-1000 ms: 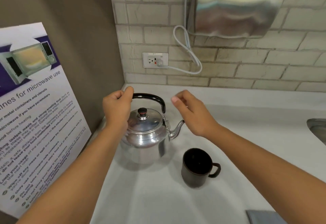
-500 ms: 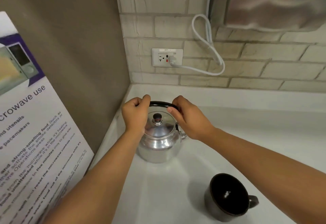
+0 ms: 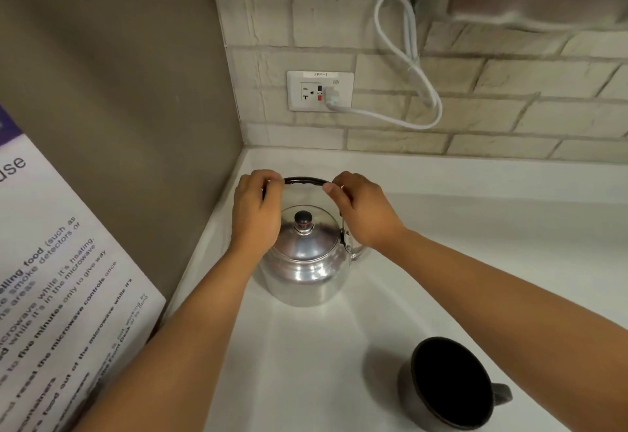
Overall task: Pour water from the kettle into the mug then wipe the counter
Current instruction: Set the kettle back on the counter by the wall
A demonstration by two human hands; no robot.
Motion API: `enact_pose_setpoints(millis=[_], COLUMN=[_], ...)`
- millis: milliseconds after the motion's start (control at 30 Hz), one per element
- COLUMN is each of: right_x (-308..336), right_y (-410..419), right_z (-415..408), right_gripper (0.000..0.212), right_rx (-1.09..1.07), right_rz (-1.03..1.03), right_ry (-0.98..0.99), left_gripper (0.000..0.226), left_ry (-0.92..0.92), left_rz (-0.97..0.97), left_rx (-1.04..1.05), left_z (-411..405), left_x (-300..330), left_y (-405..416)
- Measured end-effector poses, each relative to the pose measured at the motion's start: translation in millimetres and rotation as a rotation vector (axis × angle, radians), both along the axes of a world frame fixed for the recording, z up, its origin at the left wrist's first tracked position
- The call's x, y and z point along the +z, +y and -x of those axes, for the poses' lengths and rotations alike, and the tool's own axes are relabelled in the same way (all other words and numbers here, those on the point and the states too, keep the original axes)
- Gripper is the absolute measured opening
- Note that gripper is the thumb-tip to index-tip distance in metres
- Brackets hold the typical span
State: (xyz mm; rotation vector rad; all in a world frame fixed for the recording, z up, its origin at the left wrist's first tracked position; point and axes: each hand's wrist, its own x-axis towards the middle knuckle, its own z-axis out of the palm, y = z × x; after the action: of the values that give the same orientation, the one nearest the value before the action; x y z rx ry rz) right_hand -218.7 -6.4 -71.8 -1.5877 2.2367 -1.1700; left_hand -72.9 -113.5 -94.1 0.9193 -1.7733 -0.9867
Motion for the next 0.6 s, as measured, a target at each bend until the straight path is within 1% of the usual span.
enact_pose_setpoints(millis=[67,133,233,300,367,400,500,600], right_x=[-3,-7,-12,-16,-18,-20,-22,-20], right_y=[-7,-11,-14,-16,-18,-20,-25,-27], right_z=[2,2,4,4,5,6,9,13], right_gripper=[0.03,0.029,0.025,0.024,0.025,0.026,0.026,0.025], right_rx=[-0.046,-0.058,-0.037,-0.037,-0.041,-0.046,-0.055,-0.046], right_rz=[0.001,0.001,-0.005,0.002,-0.001,-0.019,-0.118,-0.17], right_ry=[0.034,0.086,0.209,0.271,0.305,0.308,0.251,0.147], left_gripper=[0.023,0.028,0.032,0.026,0.017,0.016,0.017,0.016], left_ry=[-0.09,-0.185,-0.162,-0.131,-0.176,-0.214,-0.318,-0.34], left_rz=[0.107,0.158,0.13,0.152,0.218,0.226,0.133,0.004], left_rx=[-0.026,-0.028,-0.038,-0.031,-0.015,-0.015,-0.032,-0.061], left_z=[-6,-7,-7,-9,-10,-10,-7,-4], left_x=[-9,-16,-14,-11,-10,-11,-14,-13], left_y=[-5,-10,-18,-22,-25,-26,-30,-32])
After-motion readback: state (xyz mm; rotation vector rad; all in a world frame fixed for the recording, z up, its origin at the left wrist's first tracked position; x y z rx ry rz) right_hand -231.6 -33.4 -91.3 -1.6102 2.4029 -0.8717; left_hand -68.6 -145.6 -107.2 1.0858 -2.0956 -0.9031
